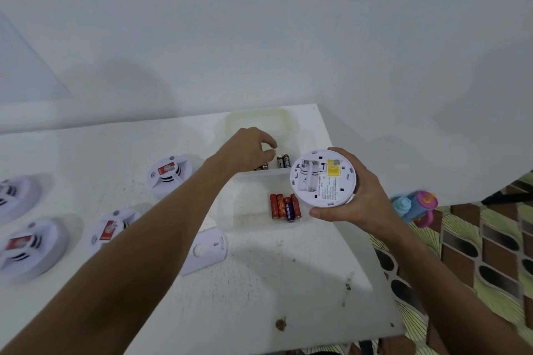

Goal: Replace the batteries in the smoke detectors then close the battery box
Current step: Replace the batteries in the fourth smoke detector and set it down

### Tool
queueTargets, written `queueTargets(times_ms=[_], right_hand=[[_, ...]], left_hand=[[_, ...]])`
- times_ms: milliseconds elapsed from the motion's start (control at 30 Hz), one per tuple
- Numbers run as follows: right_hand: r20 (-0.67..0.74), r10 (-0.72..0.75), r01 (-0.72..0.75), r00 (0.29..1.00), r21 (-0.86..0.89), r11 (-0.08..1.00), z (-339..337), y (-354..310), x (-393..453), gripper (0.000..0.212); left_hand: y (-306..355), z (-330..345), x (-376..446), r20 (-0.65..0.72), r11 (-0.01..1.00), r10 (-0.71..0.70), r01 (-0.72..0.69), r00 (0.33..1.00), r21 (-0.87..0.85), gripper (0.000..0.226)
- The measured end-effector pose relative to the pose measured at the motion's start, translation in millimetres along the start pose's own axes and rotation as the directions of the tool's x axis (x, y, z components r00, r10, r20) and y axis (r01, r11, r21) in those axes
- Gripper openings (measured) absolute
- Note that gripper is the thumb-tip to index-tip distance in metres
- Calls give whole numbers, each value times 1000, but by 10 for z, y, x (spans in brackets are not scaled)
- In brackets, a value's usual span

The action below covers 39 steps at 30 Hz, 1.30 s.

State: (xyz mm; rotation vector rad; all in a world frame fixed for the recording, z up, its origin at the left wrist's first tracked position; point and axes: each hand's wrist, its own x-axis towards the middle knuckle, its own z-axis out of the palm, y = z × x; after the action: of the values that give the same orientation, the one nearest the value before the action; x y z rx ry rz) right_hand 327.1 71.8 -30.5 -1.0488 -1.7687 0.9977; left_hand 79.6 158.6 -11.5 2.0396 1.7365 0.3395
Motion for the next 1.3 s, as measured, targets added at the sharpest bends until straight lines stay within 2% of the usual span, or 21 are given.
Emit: queueTargets(times_ms=[133,200,267,333,400,467,600,700,833,933,1000,1100,1233,1300], right_hand=[[-3,-18,18,1000,7,1000,-12,-59,-74,86],[-3,-18,18,1000,8,1000,-21,-54,-137,89],[-8,-7,7,1000,15,1000,-32,-44,-206,88],[-5,5,-4,1000,21,1000,-29,-45,-270,87],[5,11,-11,1000,26,1000,-24,-53,-324,88],[10,9,-10,1000,35,999,-18,-62,-365,89],[3,27,-28,1000,50,998,-22,-62,-448,93],[8,35,-36,999,39,999,-27,-66,-496,94],[3,28,-28,1000,17,999,-18,-70,-517,95],[-2,16,-16,1000,-8,1000,5,-64,-507,94],[-3,5,-5,1000,-11,1000,25,-55,-489,95],[5,-12,12,1000,-11,1000,67,-89,-452,95],[16,-21,21,1000,-32,999,131,-155,-429,94],[17,-22,23,1000,-38,999,158,-164,-427,95]], left_hand=[[90,-46,-346,-117,995,-14,2,993,-103,19],[117,-11,-537,-127,997,-7,-3,992,-74,16],[131,80,-682,-7,1000,-3,3,1000,24,21],[134,208,-745,136,991,-9,-9,991,132,35],[137,316,-751,191,985,-33,-1,981,173,45],[160,366,-747,202,984,-43,6,978,177,42],[208,383,-759,225,993,-86,65,971,103,38],[226,411,-787,190,988,-123,103,974,113,37],[343,315,-906,18,981,-168,168,986,-92,30],[544,109,-1078,-127,968,-118,86,985,-236,34],[701,-19,-1215,-118,961,-58,23,991,-277,35],[852,-92,-1366,-19,960,-7,1,1000,-279,32],[895,-103,-1429,6,938,-77,75,997,-338,7],[899,-104,-1448,3,930,-107,101,994,-354,6]])
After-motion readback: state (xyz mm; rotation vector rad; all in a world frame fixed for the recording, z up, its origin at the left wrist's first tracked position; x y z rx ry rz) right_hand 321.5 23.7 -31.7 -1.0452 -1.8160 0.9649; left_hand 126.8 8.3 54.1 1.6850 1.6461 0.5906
